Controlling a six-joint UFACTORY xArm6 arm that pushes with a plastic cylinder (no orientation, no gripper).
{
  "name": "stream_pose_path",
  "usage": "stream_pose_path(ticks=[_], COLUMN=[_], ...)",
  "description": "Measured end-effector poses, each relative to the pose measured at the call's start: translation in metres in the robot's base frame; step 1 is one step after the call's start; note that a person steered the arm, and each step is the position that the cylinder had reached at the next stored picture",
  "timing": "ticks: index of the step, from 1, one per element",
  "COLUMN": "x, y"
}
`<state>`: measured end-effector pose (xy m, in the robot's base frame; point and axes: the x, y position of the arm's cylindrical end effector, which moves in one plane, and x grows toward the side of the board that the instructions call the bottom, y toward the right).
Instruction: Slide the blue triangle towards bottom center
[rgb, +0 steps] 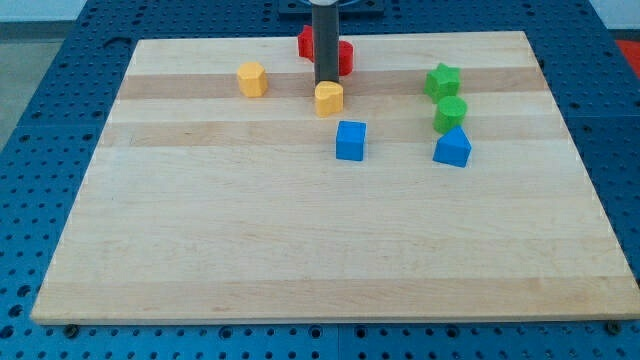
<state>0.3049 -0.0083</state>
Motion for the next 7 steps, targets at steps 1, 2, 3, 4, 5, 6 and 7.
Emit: stream_pose_path(ticks=[1, 2, 3, 4, 5, 6, 7], x=[0.017, 0.036, 0.058, 0.079, 0.094, 0.109, 0.125], y=[0.005, 0.023, 0.055, 0.091, 0.124, 0.154, 0.186])
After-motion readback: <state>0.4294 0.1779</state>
